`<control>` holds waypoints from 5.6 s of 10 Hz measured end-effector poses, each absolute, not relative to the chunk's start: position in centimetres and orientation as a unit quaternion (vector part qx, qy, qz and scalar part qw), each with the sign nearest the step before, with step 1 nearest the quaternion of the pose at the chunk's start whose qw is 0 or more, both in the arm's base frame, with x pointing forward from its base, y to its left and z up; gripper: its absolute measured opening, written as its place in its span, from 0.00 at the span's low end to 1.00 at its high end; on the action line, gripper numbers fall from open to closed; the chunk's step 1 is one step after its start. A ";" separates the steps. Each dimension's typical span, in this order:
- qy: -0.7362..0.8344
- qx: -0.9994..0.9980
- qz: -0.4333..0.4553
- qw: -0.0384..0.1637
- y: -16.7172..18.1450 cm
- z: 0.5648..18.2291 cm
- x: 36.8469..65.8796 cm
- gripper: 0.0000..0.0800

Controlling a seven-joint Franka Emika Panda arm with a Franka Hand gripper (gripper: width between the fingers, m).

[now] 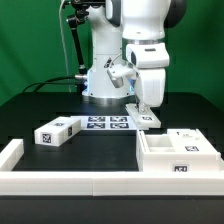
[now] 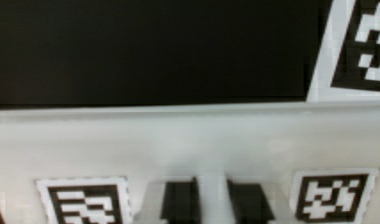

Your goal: Assemble cabinet

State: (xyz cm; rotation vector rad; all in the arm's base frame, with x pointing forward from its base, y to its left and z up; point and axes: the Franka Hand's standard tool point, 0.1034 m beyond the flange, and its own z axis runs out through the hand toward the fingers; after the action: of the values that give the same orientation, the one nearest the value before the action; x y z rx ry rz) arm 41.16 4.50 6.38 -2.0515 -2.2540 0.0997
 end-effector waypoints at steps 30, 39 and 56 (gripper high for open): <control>-0.645 -0.763 -0.019 0.025 6.2 5.7 45.7 0.09; -0.690 -0.723 -0.022 0.025 5.3 5.5 45.8 0.09; -0.690 -0.721 -0.066 0.020 5.7 5.6 57.9 0.09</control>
Offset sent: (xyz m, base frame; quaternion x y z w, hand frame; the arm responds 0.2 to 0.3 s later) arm 0.0000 0.0000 0.0000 0.0000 0.0000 0.0000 1.0000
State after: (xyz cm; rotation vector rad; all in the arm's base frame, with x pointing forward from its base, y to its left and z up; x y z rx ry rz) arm 57.93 5.66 5.62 -2.2361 -2.1387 -0.2036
